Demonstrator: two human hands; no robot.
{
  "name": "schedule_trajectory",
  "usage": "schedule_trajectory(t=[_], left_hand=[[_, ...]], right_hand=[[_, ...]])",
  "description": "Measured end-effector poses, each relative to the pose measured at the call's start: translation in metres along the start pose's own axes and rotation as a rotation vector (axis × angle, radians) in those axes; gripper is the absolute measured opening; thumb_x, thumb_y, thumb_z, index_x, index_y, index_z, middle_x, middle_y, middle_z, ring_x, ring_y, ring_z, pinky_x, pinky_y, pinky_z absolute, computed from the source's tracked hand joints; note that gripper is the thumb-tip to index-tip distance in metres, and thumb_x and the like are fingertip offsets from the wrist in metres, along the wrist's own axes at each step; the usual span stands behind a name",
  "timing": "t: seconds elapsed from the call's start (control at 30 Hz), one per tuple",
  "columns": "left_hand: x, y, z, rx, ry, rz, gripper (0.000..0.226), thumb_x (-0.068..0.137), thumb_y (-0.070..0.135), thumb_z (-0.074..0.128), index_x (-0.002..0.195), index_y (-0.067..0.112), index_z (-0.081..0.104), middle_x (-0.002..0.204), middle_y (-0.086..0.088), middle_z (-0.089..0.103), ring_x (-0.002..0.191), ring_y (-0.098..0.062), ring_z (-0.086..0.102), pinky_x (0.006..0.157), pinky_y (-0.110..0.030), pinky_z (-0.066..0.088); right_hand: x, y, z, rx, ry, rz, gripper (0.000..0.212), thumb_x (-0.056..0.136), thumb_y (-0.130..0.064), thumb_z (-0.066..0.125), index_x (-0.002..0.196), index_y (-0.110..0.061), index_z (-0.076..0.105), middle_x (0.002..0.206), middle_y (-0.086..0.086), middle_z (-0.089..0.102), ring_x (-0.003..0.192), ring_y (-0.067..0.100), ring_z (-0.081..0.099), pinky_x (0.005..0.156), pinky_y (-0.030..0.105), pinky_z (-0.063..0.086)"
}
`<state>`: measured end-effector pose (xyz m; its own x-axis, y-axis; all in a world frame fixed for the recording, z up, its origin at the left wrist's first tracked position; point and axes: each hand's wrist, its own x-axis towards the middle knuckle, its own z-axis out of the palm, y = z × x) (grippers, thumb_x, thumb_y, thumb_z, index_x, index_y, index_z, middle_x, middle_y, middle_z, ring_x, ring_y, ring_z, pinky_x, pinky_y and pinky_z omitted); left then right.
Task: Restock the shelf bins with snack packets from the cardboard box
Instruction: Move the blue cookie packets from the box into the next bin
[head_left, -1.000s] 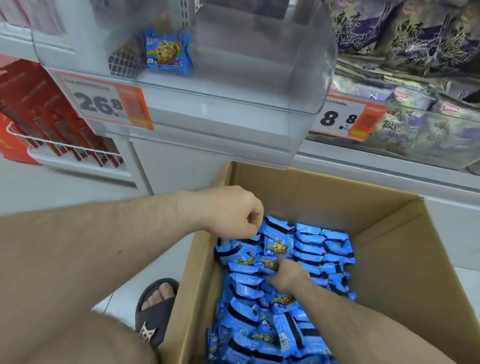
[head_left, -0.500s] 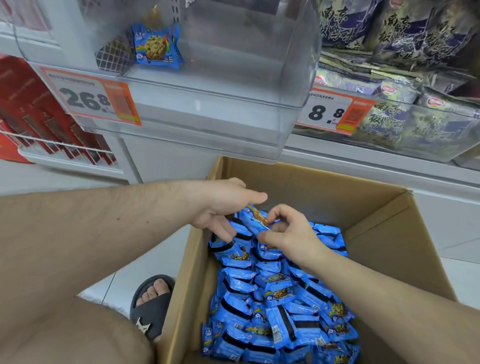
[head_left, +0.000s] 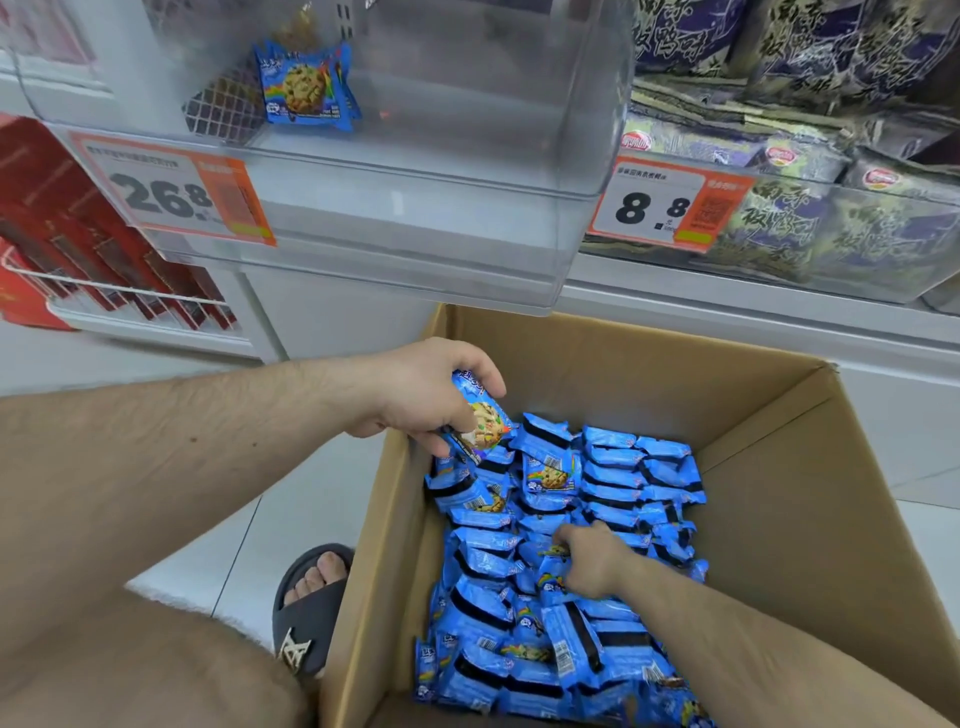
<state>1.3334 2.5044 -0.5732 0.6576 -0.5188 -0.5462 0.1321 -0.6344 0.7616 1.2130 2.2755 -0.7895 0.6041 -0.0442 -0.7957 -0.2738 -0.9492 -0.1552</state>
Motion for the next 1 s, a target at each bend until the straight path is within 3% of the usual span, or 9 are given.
schedule_trajectory(t=[0.1, 0.23, 0.33, 0.4, 0.5, 0.57, 0.73, 0.9, 1.0], left_hand=[[0.001, 0.001, 0.0, -0.008, -0.013, 0.016, 0.037, 0.086, -0.007, 0.057, 0.096, 0.028, 0.066, 0.116, -0.01, 0.053, 0.096, -0.032, 0.066, 0.057, -0.024, 0.057], [0.002, 0.0, -0.003, -0.015, -0.039, 0.049, 0.044, 0.085, -0.009, 0.056, 0.097, 0.031, 0.067, 0.118, -0.006, 0.051, 0.097, -0.033, 0.067, 0.066, -0.03, 0.06], [-0.001, 0.0, -0.009, -0.064, -0.056, 0.094, 0.056, 0.085, -0.013, 0.055, 0.106, 0.038, 0.065, 0.122, 0.002, 0.048, 0.09, -0.022, 0.067, 0.069, -0.029, 0.06], [-0.004, -0.001, -0.014, -0.114, -0.062, 0.121, 0.065, 0.085, -0.014, 0.055, 0.117, 0.041, 0.061, 0.126, 0.004, 0.045, 0.089, -0.019, 0.066, 0.074, -0.034, 0.06], [-0.009, -0.004, -0.021, -0.182, -0.057, 0.15, 0.077, 0.08, -0.02, 0.057, 0.122, 0.044, 0.058, 0.132, -0.001, 0.044, 0.093, -0.028, 0.067, 0.082, -0.044, 0.059], [-0.012, -0.005, -0.023, -0.182, -0.041, 0.189, 0.084, 0.073, -0.021, 0.063, 0.123, 0.046, 0.056, 0.134, -0.005, 0.048, 0.101, -0.032, 0.065, 0.086, -0.048, 0.054], [-0.03, 0.007, -0.021, -0.353, -0.146, 0.265, 0.082, 0.057, -0.008, 0.061, 0.127, 0.032, 0.053, 0.132, -0.013, 0.056, 0.098, -0.018, 0.064, 0.071, -0.025, 0.054], [-0.045, 0.014, -0.022, -0.506, -0.242, 0.379, 0.078, 0.053, 0.012, 0.077, 0.127, 0.021, 0.055, 0.124, -0.015, 0.061, 0.106, -0.026, 0.063, 0.092, -0.044, 0.053], [-0.048, 0.017, -0.02, -0.454, -0.163, 0.451, 0.067, 0.057, 0.017, 0.083, 0.119, 0.017, 0.057, 0.107, -0.008, 0.067, 0.099, -0.021, 0.065, 0.088, -0.038, 0.055]], right_hand=[[0.0, 0.0, 0.003, 0.139, -0.018, -0.033, 0.028, 0.09, -0.01, 0.061, 0.111, -0.02, 0.045, 0.097, 0.008, 0.049, 0.072, 0.024, 0.042, 0.061, 0.036, 0.034], [-0.013, 0.0, 0.004, 0.173, 0.047, -0.077, 0.034, 0.081, -0.015, 0.07, 0.09, -0.025, 0.039, 0.085, 0.002, 0.044, 0.063, 0.019, 0.034, 0.057, 0.035, 0.031], [-0.038, -0.008, -0.014, 0.223, 0.438, -0.178, 0.037, 0.076, -0.032, 0.071, 0.093, -0.027, 0.038, 0.085, -0.004, 0.045, 0.069, 0.017, 0.041, 0.059, 0.032, 0.031], [-0.062, -0.019, -0.037, 0.274, 0.739, -0.266, 0.045, 0.073, -0.042, 0.074, 0.103, -0.028, 0.045, 0.095, -0.01, 0.048, 0.086, 0.014, 0.05, 0.071, 0.025, 0.037], [-0.102, -0.042, -0.074, 0.268, 1.189, -0.446, 0.052, 0.064, -0.05, 0.069, 0.105, -0.025, 0.052, 0.093, -0.016, 0.046, 0.087, 0.01, 0.047, 0.077, 0.026, 0.034], [-0.124, -0.06, -0.094, 0.255, 1.354, -0.54, 0.05, 0.061, -0.052, 0.065, 0.102, -0.029, 0.048, 0.092, -0.024, 0.039, 0.086, 0.007, 0.042, 0.076, 0.025, 0.027], [-0.155, -0.096, -0.118, 0.196, 1.438, -0.648, 0.047, 0.063, -0.046, 0.067, 0.103, -0.029, 0.051, 0.096, -0.014, 0.053, 0.093, 0.01, 0.049, 0.081, 0.025, 0.028], [-0.167, -0.115, -0.127, 0.148, 1.47, -0.702, 0.045, 0.064, -0.043, 0.069, 0.105, -0.025, 0.061, 0.103, -0.01, 0.061, 0.096, 0.017, 0.057, 0.082, 0.031, 0.036], [-0.175, -0.121, -0.133, 0.135, 1.506, -0.731, 0.046, 0.065, -0.047, 0.072, 0.105, -0.026, 0.063, 0.101, -0.009, 0.063, 0.093, 0.017, 0.059, 0.081, 0.036, 0.04]])
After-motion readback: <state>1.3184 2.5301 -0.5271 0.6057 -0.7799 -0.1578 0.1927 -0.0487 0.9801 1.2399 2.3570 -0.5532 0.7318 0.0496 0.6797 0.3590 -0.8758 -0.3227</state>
